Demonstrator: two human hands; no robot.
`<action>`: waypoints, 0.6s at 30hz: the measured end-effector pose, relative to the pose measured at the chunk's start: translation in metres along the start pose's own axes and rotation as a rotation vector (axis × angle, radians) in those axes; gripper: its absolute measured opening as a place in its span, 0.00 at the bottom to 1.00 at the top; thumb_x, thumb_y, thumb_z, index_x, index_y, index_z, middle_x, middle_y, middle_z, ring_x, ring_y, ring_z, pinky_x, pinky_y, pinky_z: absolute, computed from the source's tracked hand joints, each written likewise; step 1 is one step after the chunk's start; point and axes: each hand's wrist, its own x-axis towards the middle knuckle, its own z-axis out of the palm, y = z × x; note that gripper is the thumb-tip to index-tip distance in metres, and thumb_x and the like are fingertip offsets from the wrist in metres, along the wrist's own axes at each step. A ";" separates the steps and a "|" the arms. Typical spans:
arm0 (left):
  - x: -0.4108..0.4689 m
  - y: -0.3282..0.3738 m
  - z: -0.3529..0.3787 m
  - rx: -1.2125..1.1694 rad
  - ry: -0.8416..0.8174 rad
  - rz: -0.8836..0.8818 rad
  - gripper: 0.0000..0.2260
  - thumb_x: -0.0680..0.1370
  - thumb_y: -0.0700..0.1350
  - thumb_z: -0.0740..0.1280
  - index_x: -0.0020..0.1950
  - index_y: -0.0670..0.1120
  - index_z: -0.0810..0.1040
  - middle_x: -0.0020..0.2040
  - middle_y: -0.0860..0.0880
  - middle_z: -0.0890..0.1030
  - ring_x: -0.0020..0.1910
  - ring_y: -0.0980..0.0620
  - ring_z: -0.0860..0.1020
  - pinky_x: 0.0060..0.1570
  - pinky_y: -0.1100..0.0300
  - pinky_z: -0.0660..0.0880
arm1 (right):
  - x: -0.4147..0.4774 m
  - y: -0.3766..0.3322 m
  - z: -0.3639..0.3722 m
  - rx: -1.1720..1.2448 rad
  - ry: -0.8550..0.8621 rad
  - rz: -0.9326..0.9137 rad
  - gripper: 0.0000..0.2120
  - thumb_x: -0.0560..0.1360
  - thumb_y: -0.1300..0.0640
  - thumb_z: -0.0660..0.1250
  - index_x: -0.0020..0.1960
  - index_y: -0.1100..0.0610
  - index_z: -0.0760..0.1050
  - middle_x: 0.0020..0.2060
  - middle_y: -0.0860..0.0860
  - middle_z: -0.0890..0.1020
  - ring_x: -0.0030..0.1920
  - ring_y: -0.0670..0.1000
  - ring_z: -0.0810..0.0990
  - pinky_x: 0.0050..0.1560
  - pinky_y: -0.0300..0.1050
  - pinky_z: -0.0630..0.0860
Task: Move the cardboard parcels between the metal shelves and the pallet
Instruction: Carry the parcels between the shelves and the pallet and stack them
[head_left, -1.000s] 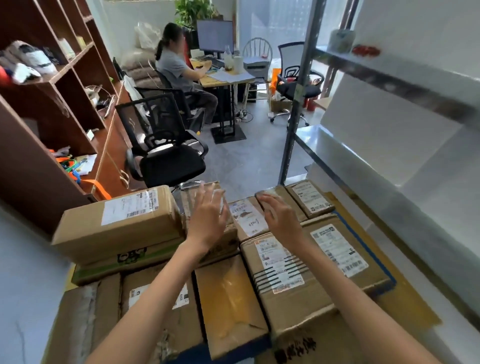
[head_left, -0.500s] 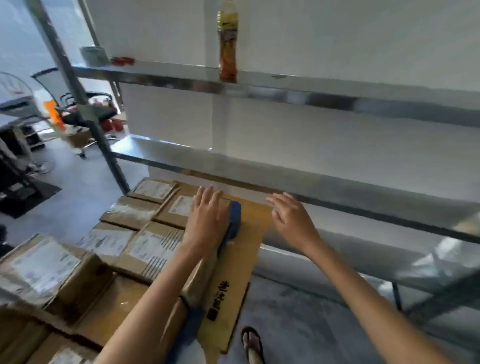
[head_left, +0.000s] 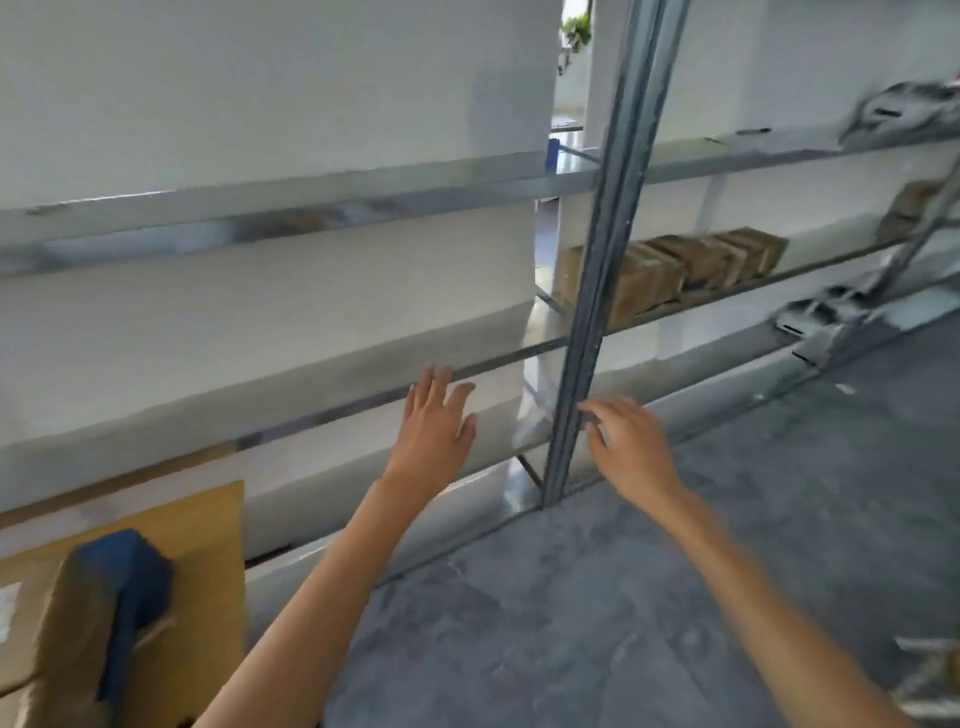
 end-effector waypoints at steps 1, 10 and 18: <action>0.009 0.013 0.007 -0.007 -0.003 0.026 0.19 0.82 0.45 0.59 0.73 0.45 0.66 0.77 0.41 0.57 0.78 0.41 0.49 0.76 0.47 0.50 | -0.002 0.016 -0.008 -0.003 0.011 0.011 0.19 0.75 0.52 0.53 0.57 0.55 0.78 0.51 0.52 0.82 0.55 0.59 0.77 0.57 0.62 0.71; 0.105 0.144 0.094 -0.058 -0.104 0.237 0.18 0.82 0.44 0.58 0.72 0.43 0.67 0.76 0.40 0.58 0.77 0.40 0.50 0.76 0.47 0.50 | 0.002 0.157 -0.086 0.040 0.136 0.265 0.13 0.76 0.57 0.61 0.58 0.51 0.77 0.54 0.48 0.80 0.60 0.53 0.74 0.68 0.67 0.55; 0.188 0.251 0.170 -0.114 -0.147 0.280 0.19 0.83 0.45 0.57 0.74 0.46 0.63 0.78 0.43 0.54 0.78 0.44 0.46 0.75 0.53 0.45 | 0.022 0.302 -0.123 0.124 0.169 0.373 0.12 0.76 0.61 0.62 0.56 0.51 0.79 0.52 0.48 0.81 0.58 0.52 0.77 0.67 0.66 0.60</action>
